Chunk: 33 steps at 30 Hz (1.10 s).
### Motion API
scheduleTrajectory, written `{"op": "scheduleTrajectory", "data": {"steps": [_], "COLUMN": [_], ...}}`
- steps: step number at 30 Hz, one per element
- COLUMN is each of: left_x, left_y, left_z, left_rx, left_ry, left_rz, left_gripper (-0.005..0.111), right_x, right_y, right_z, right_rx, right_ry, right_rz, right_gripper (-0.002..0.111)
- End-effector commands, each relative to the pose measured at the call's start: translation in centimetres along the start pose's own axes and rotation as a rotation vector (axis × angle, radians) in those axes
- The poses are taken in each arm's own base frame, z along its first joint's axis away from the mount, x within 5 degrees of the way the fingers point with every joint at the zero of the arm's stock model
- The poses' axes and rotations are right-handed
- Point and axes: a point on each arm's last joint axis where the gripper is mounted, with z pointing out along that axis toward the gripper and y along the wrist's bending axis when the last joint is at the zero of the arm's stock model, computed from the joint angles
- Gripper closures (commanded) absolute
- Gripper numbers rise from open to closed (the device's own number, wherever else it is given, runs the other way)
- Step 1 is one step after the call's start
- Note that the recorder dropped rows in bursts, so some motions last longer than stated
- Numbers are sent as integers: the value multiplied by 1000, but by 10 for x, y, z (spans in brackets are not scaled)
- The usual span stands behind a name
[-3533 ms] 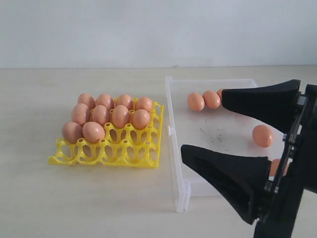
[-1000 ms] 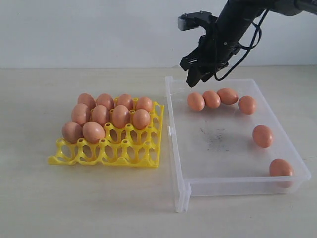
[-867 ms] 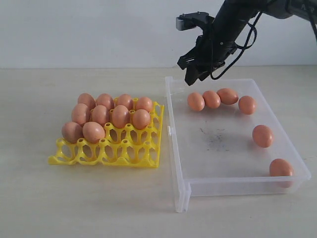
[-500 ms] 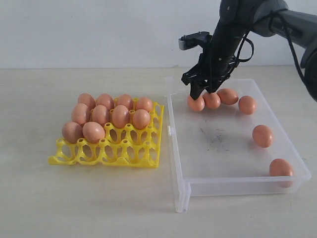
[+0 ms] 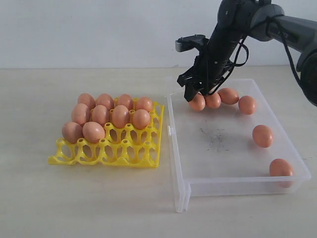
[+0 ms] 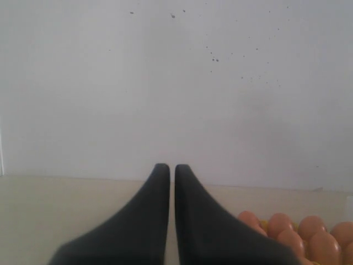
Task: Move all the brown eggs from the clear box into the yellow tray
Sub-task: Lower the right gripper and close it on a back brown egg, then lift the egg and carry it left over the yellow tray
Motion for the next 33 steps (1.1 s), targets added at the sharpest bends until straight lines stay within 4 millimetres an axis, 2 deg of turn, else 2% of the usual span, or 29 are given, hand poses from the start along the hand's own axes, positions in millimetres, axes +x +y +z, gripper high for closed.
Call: {"op": "scheduleTrajectory", "data": {"steps": [1,10,17,19,20,22,25,33], "left_x": [-1,-1,-1,-1,-1,-1,-1,-1], "left_y": [0,0,0,0,0,0,0,0], "left_z": [0,0,0,0,0,0,0,0], "left_rx": [2,2,2,2,2,2,2,2], "left_ry": [-9,-9,-9,-9,-9,-9,-9,-9], "left_rz": [-2,-2,-2,-2,-2,-2,-2,-2], "left_gripper": [103,103,103,103,103,103,103,103], "right_x": [0,4,4,4,3,3,0,-21], "right_y": [0,-5,-7,-8,-8,-8,-7,2], "right_z": [-2,20,27,27,27,27,27,23], "right_rx": [-5,-11,-1,0,1,2,-9,-123], "right_ry": [-3,26,11,7,5,4,-37,-264], "right_rz": [-3,15,20,20,16,-17,-26,97], "right_gripper": [57,57,58,69,79,107,109,109]}}
